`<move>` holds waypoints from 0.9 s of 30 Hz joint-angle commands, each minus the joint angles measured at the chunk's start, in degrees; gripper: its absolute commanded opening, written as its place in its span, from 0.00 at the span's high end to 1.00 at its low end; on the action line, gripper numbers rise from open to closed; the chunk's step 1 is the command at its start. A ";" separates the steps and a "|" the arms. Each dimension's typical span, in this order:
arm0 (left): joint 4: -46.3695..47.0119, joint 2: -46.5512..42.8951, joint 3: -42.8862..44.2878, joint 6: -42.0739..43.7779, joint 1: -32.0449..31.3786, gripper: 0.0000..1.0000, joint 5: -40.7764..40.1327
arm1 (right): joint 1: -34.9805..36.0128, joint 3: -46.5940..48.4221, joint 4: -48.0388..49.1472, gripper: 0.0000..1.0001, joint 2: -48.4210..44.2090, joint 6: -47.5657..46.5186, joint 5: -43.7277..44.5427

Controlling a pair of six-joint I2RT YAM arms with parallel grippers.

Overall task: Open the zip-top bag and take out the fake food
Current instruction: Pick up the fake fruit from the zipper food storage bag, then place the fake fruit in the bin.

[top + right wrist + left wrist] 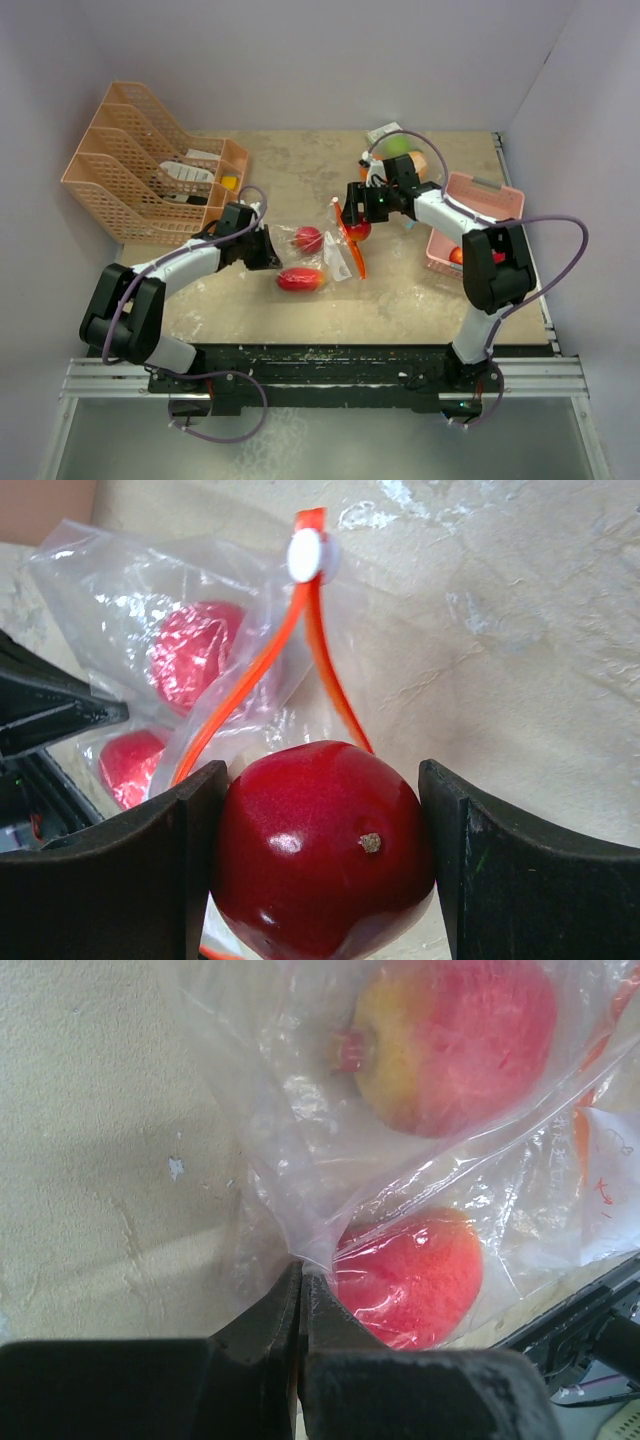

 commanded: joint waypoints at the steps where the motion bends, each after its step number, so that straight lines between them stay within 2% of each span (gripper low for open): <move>1: -0.05 0.22 2.44 1.01 0.12 1.00 0.68 | 0.06 -0.37 -2.88 0.41 -4.66 -2.66 -3.33; 7: 0.30 0.34 2.54 0.67 0.07 1.00 0.87 | -4.40 0.81 -5.17 0.42 -11.82 -0.70 1.06; 13: 0.34 0.17 2.46 0.66 0.04 1.00 0.98 | -14.36 -1.36 -2.64 0.43 -19.50 4.09 6.21; 19: 0.45 0.26 2.37 0.89 -0.01 1.00 0.90 | -25.12 -6.68 -2.58 0.43 -22.95 10.92 10.74; 24: 0.84 0.69 2.63 0.84 0.02 1.00 1.08 | -27.66 -10.33 -5.08 0.45 -25.94 13.45 22.60; 27: 0.93 0.86 2.61 0.99 0.01 1.00 1.18 | -27.72 -11.89 -6.50 0.51 -26.91 13.40 29.47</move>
